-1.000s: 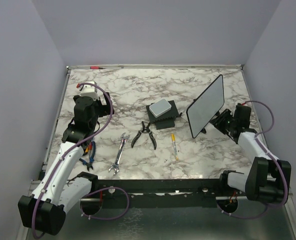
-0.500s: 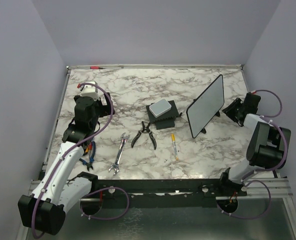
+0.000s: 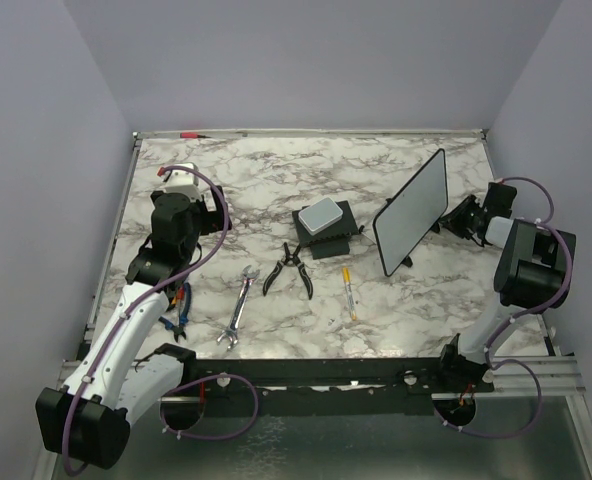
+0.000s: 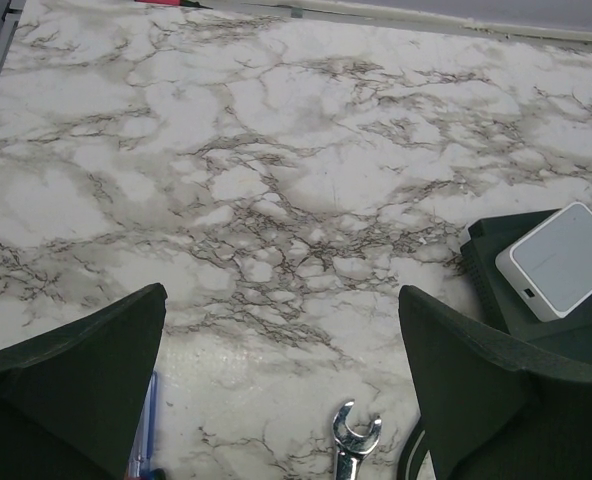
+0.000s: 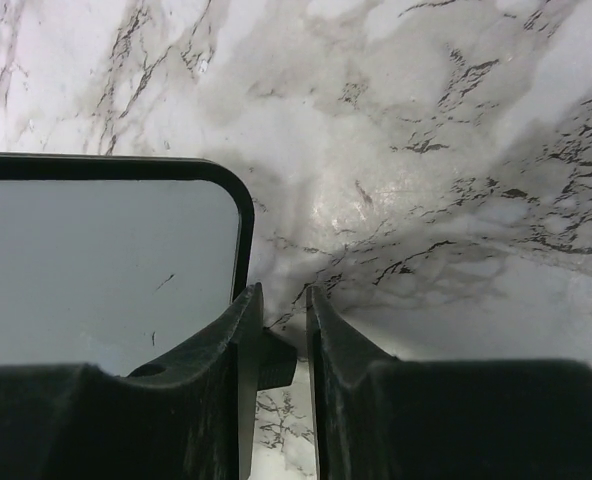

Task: Write a sentence on the whiteboard
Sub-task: Move the whiteboard stand to the center of the board.

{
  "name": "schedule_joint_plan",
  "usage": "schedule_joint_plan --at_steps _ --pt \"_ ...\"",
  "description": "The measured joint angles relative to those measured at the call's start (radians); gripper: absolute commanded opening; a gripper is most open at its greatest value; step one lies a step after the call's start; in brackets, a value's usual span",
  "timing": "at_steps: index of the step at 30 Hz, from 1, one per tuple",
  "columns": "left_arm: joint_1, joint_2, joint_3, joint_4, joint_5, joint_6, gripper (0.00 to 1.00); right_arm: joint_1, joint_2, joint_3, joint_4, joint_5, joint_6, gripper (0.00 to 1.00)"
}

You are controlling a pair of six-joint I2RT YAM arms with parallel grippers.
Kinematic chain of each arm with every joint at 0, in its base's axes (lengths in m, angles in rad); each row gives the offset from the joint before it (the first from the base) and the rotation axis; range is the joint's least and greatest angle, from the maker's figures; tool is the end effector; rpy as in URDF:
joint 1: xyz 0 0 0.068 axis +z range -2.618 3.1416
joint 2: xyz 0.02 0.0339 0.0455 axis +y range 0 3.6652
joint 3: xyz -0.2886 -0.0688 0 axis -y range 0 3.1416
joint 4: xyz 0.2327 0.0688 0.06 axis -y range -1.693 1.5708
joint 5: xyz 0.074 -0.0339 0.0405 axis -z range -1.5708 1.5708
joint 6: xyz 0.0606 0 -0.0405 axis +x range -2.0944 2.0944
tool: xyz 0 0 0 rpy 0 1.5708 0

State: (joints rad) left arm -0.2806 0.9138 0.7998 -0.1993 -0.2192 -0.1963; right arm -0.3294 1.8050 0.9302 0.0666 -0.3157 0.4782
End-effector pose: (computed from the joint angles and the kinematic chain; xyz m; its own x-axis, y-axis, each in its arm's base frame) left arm 0.2039 -0.0451 0.3341 -0.3044 -0.1104 -0.9461 0.0124 0.9927 -0.1198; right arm 0.3592 -0.1029 0.1590 -0.5593 0.6535 -0.5100 0.4077 0.7525 0.5172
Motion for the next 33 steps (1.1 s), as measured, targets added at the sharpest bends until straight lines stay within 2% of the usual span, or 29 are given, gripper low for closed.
schedule_joint_plan --at_steps 8,23,27,33 --pt "-0.01 0.0 0.0 0.0 0.002 0.003 0.99 -0.003 -0.029 -0.068 0.04 -0.072 0.003 0.26" --pt "-0.023 0.0 0.0 0.002 0.02 0.004 0.99 0.054 -0.243 -0.3 0.031 -0.1 0.002 0.26" --pt "-0.027 0.002 -0.003 0.018 0.09 0.014 0.99 0.064 -0.332 -0.333 -0.018 -0.032 0.007 0.35" --pt "-0.045 0.019 -0.017 0.047 0.224 0.024 0.99 0.071 -0.567 -0.351 -0.125 0.069 0.023 0.48"
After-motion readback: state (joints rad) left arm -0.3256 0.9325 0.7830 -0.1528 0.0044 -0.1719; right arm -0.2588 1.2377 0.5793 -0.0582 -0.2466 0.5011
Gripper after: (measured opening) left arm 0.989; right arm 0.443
